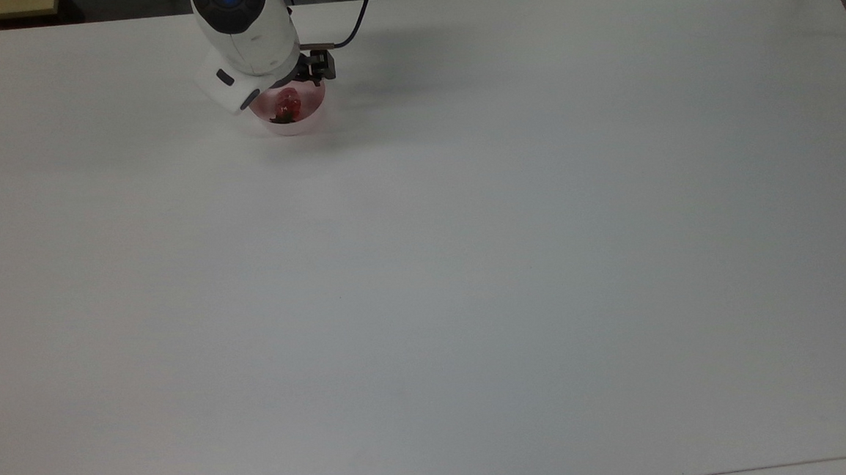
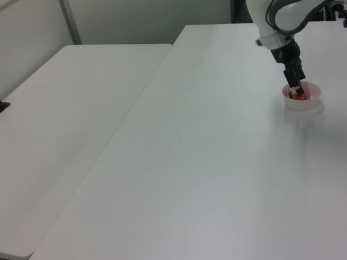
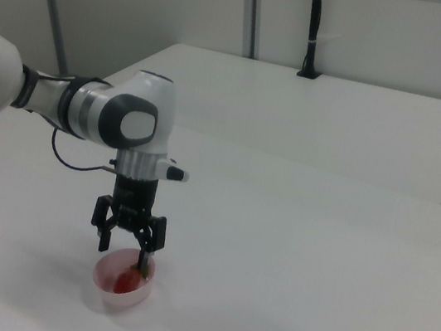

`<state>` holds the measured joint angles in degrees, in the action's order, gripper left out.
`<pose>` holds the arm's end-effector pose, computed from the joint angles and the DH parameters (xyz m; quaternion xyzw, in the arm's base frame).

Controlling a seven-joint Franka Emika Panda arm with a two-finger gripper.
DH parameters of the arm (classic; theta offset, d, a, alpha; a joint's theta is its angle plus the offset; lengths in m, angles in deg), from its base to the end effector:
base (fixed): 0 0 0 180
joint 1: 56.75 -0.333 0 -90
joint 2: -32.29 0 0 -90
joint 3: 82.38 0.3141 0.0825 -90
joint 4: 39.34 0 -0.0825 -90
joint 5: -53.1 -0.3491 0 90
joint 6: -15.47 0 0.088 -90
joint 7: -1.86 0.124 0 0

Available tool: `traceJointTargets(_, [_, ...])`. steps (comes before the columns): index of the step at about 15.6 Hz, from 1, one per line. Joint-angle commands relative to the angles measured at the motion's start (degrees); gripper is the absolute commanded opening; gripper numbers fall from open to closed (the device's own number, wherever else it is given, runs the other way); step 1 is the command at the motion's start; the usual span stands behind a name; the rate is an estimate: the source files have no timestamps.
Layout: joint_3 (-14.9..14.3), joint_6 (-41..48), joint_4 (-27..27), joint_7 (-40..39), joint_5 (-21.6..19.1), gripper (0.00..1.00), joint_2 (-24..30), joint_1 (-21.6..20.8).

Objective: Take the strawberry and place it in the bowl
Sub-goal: 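Open the gripper to release the strawberry into the bowl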

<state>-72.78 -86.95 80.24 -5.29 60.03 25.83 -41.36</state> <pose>0.4757 -0.0614 0.3494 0.9773 0.0378 -0.2072 0.0227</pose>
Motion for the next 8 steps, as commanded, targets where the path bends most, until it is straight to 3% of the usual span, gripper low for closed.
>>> traceJointTargets(1, [-0.19, 10.02, -8.19, 1.26, 0.54, 1.00, 0.93, -0.62])
traceJointTargets(6, [-1.24, 13.47, -21.02, 1.35, -0.51, 1.00, 1.10, 0.60])
traceJointTargets(8, [-1.51, 12.95, -25.78, 1.35, -3.57, 1.00, 1.10, 2.01])
